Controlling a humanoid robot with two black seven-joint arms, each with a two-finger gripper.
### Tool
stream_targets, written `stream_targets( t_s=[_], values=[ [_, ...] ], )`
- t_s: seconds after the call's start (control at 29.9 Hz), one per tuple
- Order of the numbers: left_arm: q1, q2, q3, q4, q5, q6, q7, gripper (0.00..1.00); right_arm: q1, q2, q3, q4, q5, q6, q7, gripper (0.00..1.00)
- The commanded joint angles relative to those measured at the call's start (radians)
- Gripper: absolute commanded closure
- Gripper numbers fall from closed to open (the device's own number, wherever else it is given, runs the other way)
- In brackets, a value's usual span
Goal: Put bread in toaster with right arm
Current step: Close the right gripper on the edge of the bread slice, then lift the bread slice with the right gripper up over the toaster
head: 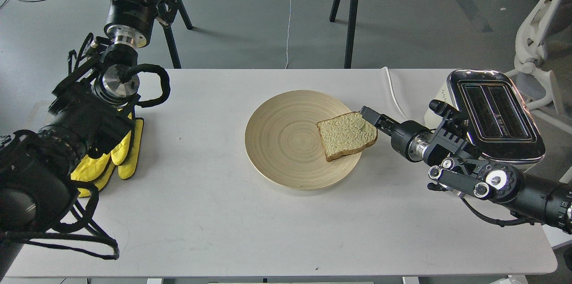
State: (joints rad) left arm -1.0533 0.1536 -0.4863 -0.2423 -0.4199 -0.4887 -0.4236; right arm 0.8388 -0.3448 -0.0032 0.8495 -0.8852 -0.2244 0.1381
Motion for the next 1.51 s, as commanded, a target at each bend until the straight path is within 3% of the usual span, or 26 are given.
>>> stream_targets(
  t_s=[0.0,0.44,0.64,0.8,1.0,1.21,1.31,1.47],
  values=[
    [0.001,0.000,0.000,0.000,0.000,0.000,-0.001,0.00,-0.014,0.015,0.000,-0.023,0.002,0.000,0.000,0.24],
    [-0.001,0.007,-0.002,0.000,0.000,0.000,-0.003,0.00,-0.026,0.063,0.000,-0.056,0.003,0.002,-0.002,0.35],
    [-0.001,0.011,-0.002,0.000,0.000,0.000,-0.003,0.00,-0.026,0.061,0.000,-0.056,0.003,0.002,0.002,0.50],
    [-0.001,0.007,-0.003,0.000,0.000,0.000,-0.004,0.00,-0.029,0.061,0.000,-0.055,0.003,0.002,0.002,0.72],
    [-0.001,0.007,-0.006,0.000,0.000,0.000,-0.004,0.00,-0.030,0.061,0.000,-0.055,0.002,0.002,0.000,0.91],
    [-0.001,0.011,-0.009,0.000,0.000,0.000,-0.006,0.00,0.000,0.053,0.005,-0.041,0.008,0.002,-0.002,0.98],
    [-0.001,0.011,-0.009,0.000,0.000,0.000,-0.006,0.00,0.042,0.027,0.006,-0.012,0.011,-0.003,0.002,0.99],
    [0.001,0.012,-0.012,0.000,0.000,0.000,-0.007,0.00,0.121,-0.176,0.012,0.184,0.008,-0.004,-0.002,0.99]
  ],
)
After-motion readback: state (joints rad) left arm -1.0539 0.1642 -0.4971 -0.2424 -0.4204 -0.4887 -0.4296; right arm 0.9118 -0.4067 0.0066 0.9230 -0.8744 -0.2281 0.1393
